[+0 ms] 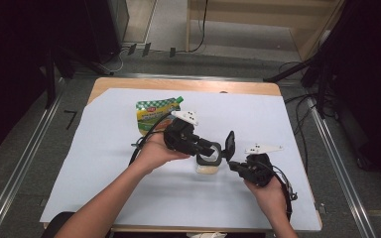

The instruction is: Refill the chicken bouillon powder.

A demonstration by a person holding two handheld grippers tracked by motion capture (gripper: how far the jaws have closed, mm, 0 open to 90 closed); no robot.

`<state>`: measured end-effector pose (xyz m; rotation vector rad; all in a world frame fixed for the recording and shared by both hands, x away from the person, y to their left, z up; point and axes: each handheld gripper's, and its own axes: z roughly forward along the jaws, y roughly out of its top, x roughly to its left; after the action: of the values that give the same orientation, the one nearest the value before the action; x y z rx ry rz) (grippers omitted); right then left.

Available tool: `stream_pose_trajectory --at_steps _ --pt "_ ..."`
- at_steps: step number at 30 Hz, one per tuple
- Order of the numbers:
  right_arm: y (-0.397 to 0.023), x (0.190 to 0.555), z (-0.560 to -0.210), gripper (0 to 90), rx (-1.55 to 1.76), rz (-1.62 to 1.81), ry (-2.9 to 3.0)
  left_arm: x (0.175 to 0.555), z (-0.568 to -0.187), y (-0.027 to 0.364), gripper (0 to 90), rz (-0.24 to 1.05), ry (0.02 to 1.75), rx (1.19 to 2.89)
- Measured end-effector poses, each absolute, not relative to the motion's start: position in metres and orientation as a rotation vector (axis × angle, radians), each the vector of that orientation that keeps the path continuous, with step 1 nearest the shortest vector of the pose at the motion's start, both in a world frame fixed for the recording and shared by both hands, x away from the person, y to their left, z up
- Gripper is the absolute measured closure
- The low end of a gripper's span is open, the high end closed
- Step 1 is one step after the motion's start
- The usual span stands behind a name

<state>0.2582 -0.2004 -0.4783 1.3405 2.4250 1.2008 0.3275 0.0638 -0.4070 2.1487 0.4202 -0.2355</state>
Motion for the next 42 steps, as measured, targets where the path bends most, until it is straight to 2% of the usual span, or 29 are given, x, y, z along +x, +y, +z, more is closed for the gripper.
stream_pose_trajectory --at_steps 8,10,19,32,35,42 --pt "-0.191 0.267 -0.487 90.0 1.311 1.168 2.456 0.328 -0.408 0.091 65.6 -0.246 0.499 2.122" --pt "-0.191 0.270 -0.489 90.0 1.310 1.173 2.461 0.327 -0.407 0.099 61.2 -0.255 0.530 2.129" --pt "-0.195 0.281 -0.492 90.0 1.335 1.206 2.436 0.317 -0.394 0.129 57.1 -0.153 0.531 2.126" --pt "-0.198 0.237 -0.465 88.8 1.275 1.340 2.421 0.321 -0.380 0.187 53.8 -0.110 0.654 2.092" --pt "-0.188 0.229 -0.462 86.2 1.219 1.358 2.450 0.321 -0.380 0.196 53.8 -0.096 0.665 2.089" --pt "-0.160 0.222 -0.461 73.9 1.057 1.419 2.527 0.322 -0.380 0.209 52.4 -0.077 0.694 2.087"
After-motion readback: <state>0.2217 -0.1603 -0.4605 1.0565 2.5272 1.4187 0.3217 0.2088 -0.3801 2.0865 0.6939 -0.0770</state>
